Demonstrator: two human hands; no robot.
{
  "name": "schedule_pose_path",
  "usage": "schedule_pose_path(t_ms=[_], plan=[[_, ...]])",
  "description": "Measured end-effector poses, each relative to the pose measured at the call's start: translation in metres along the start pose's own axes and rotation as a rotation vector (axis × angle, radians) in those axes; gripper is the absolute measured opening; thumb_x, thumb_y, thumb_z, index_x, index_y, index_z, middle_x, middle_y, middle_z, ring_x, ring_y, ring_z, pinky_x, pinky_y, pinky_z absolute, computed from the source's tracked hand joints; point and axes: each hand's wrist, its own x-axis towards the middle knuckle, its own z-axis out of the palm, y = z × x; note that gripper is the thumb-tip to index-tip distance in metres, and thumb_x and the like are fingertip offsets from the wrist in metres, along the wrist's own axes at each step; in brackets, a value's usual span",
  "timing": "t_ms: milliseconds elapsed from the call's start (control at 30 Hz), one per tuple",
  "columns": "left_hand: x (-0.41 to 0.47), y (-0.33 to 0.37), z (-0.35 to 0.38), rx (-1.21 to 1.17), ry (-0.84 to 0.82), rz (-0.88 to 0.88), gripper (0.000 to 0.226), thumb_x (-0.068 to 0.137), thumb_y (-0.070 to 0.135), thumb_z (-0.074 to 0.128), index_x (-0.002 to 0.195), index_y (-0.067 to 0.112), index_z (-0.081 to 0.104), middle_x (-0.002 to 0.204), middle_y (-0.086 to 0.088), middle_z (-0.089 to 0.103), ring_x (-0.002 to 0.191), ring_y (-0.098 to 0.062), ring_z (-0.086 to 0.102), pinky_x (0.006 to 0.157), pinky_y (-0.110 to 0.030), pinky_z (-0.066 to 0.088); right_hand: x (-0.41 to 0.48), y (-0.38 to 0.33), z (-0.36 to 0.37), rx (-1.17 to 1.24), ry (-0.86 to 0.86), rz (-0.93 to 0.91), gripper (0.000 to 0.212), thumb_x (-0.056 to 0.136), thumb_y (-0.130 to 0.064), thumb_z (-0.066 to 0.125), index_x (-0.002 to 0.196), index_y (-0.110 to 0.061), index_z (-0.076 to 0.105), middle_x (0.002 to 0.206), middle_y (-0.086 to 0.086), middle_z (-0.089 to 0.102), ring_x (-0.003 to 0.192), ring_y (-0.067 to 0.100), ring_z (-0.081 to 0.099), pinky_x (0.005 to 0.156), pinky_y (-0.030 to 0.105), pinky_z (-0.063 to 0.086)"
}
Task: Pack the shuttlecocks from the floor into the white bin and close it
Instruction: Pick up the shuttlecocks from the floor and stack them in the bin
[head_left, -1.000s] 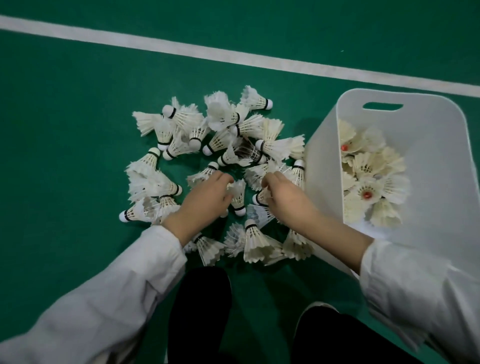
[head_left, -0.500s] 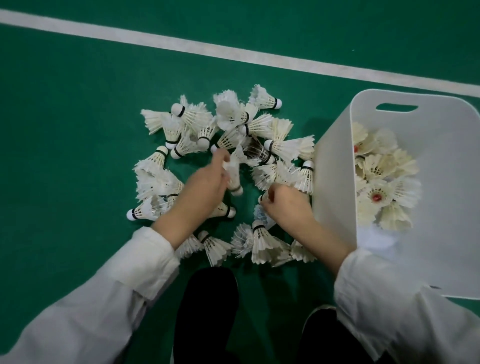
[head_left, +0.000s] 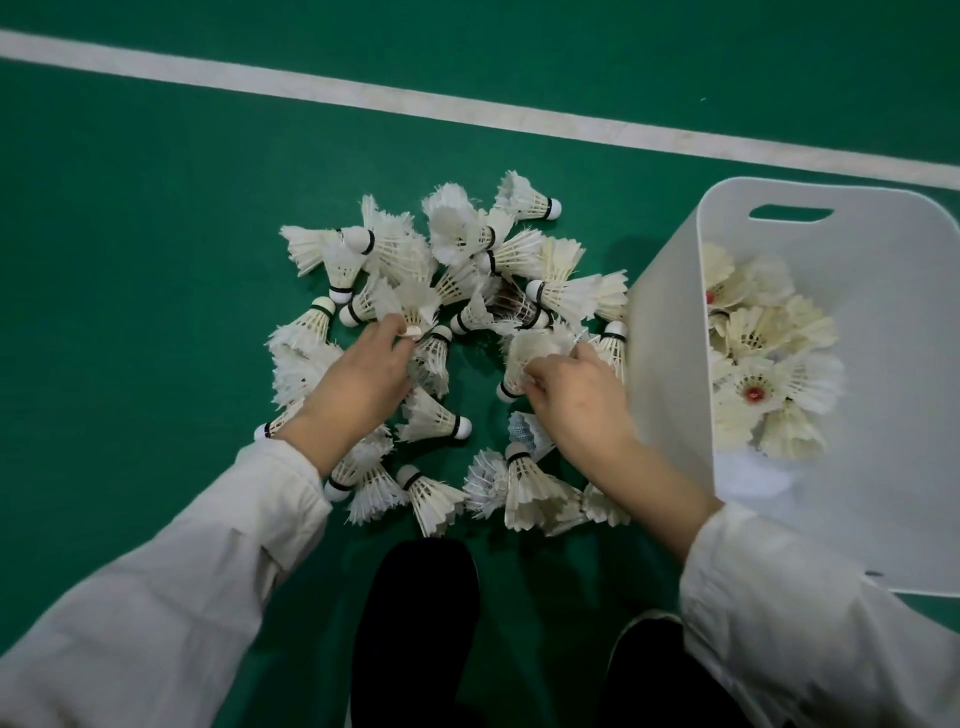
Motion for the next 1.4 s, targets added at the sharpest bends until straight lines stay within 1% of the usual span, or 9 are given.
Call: schedule_pose_path(t_ms=[100,200,333,467,767,967,1167,1267,1400], plan=[[0.004,0.0,0.005,0.012,0.02,-0.039,0.019,0.08,0.001,0.065,0.097,-0.002,0.058,0.108,-0.014,0.049,0.094,-0.027,0.049,0.078,-0.036,0.048,0.002,-0.003,-0.003,0.011,-0.024,-0.008,0.022,0.096,-0.023,0.044,0.09,-0.012,0.061,0.091,0.003,0.065,0.085,0.025,0.057,0.063,0.031,0.044],[0.008,0.001,0.002,-0.015,0.089,-0.084,0.007,0.085,0.003,0.061,0.09,-0.001,0.059,0.098,-0.012,0.05,0.086,-0.025,0.05,0.07,-0.035,0.049,0.005,-0.006,-0.007,0.068,-0.038,-0.018,0.023,0.096,-0.021,0.043,0.096,-0.009,0.062,0.096,0.005,0.063,0.086,0.027,0.06,0.064,0.03,0.042],[0.012,0.009,-0.018,-0.119,0.205,-0.116,0.025,0.095,0.021,0.047,0.089,0.0,0.06,0.094,-0.011,0.052,0.077,-0.022,0.049,0.067,-0.033,0.043,0.008,-0.006,-0.014,0.123,-0.051,-0.027,0.023,0.096,-0.019,0.043,0.104,-0.008,0.062,0.103,0.007,0.062,0.093,0.027,0.059,0.074,0.033,0.044],[0.012,0.02,-0.046,-0.14,0.206,-0.133,0.03,0.097,0.026,0.039,0.093,0.003,0.058,0.096,-0.008,0.052,0.078,-0.021,0.051,0.067,-0.035,0.045,0.012,-0.006,-0.031,0.129,0.0,-0.068,0.024,0.096,-0.016,0.043,0.106,-0.007,0.062,0.105,0.007,0.062,0.095,0.025,0.058,0.073,0.03,0.039],[0.03,0.072,-0.137,-0.121,0.3,-0.013,0.028,0.097,0.029,0.039,0.087,0.008,0.055,0.09,-0.004,0.049,0.074,-0.019,0.05,0.065,-0.031,0.041,0.007,0.027,-0.143,0.043,0.162,-0.205,0.021,0.094,-0.02,0.047,0.099,-0.008,0.064,0.098,0.007,0.064,0.088,0.024,0.06,0.075,0.035,0.048],[0.061,0.155,-0.182,-0.131,0.309,0.187,0.026,0.097,0.028,0.04,0.09,0.008,0.055,0.094,-0.004,0.051,0.078,-0.017,0.05,0.072,-0.031,0.044,-0.048,0.108,-0.186,0.01,0.222,-0.006,0.023,0.093,-0.024,0.049,0.098,-0.009,0.066,0.097,0.009,0.064,0.09,0.028,0.059,0.073,0.035,0.044],[0.086,0.236,-0.179,-0.105,0.26,0.434,0.027,0.096,0.028,0.044,0.089,0.006,0.058,0.093,-0.004,0.052,0.075,-0.015,0.045,0.068,-0.027,0.036,-0.091,0.161,-0.152,0.025,0.012,0.096,0.023,0.092,-0.025,0.051,0.103,-0.015,0.069,0.108,0.003,0.064,0.098,0.024,0.06,0.076,0.03,0.044],[0.1,0.263,-0.159,-0.138,0.201,0.402,0.027,0.096,0.03,0.043,0.089,0.009,0.058,0.093,-0.001,0.05,0.076,-0.014,0.045,0.068,-0.028,0.036,-0.094,0.161,-0.125,0.106,-0.129,0.004,0.023,0.091,-0.023,0.053,0.107,-0.018,0.069,0.113,-0.002,0.064,0.102,0.018,0.059,0.079,0.024,0.044],[0.111,0.279,-0.127,-0.191,0.149,0.317,0.028,0.095,0.032,0.045,0.087,0.01,0.061,0.094,-0.002,0.052,0.075,-0.018,0.052,0.071,-0.035,0.046,-0.089,0.156,-0.089,0.075,-0.254,-0.155,0.025,0.092,-0.021,0.05,0.11,-0.019,0.068,0.115,0.001,0.062,0.106,0.022,0.056,0.085,0.033,0.047]])
